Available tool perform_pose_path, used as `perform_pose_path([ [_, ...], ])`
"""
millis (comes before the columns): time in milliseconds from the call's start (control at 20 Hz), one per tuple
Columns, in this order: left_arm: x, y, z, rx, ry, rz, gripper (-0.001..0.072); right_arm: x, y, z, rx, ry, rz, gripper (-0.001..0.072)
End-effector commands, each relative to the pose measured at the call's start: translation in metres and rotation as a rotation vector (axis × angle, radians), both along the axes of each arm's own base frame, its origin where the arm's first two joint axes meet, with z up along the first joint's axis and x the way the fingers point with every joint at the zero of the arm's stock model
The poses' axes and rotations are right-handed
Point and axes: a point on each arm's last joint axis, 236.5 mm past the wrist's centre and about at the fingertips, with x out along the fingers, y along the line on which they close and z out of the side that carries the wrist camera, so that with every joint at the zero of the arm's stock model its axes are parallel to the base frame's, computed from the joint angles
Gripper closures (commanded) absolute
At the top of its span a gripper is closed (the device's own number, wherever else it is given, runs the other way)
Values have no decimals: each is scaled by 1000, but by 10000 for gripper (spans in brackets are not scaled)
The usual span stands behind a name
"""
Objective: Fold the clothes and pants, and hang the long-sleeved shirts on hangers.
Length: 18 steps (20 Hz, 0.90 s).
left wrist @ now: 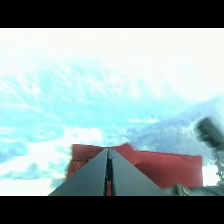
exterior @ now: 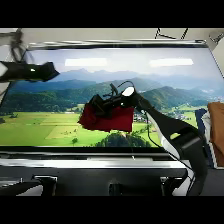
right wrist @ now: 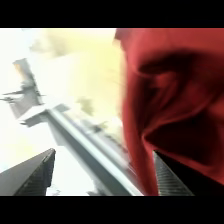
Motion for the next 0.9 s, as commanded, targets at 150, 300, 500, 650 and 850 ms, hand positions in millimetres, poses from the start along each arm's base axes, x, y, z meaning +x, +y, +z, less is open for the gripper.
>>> perform_pose_path([
  [150, -31, 20, 37, 60, -56, -1, 685, 56, -106, 31, -10, -65, -84, 10],
  [300, -32, 19, 36, 77, -60, -19, 685, 32, -253, -2, -422, 29, -37, 12],
  [500, -32, 19, 36, 77, -59, -19, 685, -22, -328, -56, -668, 216, -34, 40],
  [650, -32, 19, 36, 74, -57, -17, 685, -26, -265, -83, -453, 159, -36, 42],
  [850, -32, 19, 36, 71, -57, -18, 685, -21, -210, -92, -309, 128, -35, 44],
])
